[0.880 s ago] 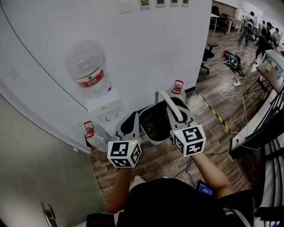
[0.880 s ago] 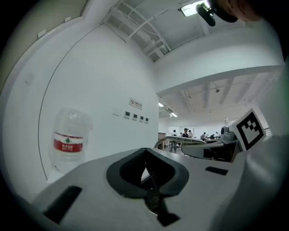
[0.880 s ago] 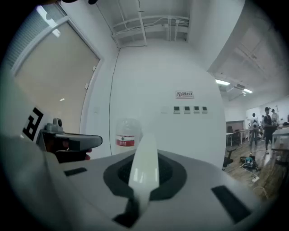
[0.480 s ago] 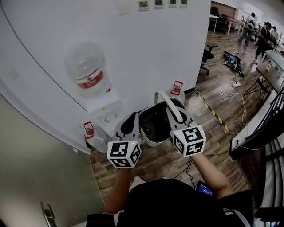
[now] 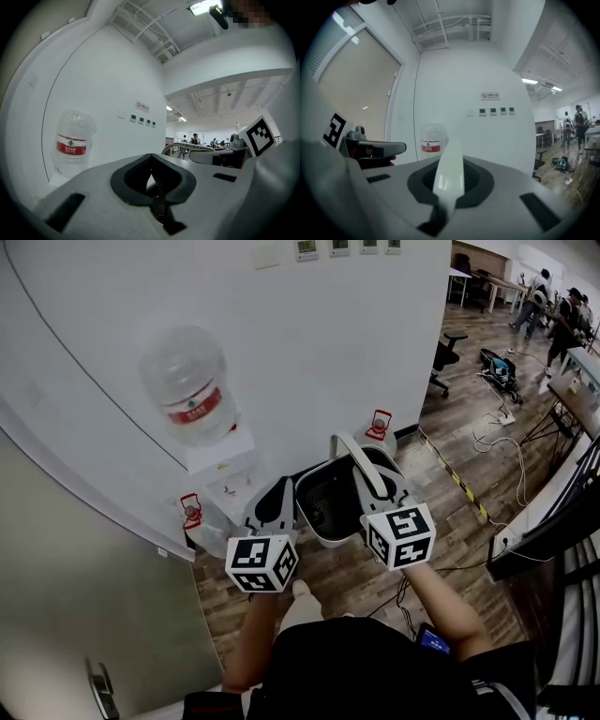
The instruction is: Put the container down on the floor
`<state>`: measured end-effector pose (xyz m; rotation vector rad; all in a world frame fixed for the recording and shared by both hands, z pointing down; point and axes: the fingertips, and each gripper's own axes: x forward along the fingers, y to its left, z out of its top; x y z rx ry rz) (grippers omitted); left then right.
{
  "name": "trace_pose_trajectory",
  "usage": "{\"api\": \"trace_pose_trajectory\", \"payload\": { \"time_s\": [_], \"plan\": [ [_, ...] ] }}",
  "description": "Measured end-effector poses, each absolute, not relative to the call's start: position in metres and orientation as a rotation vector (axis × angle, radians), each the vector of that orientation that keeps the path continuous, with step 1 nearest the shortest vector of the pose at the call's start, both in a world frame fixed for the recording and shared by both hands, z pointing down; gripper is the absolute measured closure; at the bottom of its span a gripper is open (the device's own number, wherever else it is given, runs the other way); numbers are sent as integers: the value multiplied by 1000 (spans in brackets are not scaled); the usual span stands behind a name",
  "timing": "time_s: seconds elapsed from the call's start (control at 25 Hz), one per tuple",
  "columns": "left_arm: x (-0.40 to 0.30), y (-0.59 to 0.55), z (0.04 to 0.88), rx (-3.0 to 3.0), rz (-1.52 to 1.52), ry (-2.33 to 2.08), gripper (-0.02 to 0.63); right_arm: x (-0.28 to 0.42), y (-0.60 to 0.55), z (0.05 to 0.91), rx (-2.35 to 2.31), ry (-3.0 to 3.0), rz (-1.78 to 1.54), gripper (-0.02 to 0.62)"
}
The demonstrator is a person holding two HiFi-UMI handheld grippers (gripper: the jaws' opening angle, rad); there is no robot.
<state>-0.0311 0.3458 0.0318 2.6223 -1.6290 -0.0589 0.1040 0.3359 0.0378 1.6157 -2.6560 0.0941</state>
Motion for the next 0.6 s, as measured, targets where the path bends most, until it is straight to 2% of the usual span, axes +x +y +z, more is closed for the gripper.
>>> {"api": "trace_pose_trajectory", "payload": {
  "time_s": [0.6],
  "plan": [
    [-37, 277, 29, 2601, -100, -1601, 589, 97, 274, 38, 1600, -2662, 109, 566]
  ]
}}
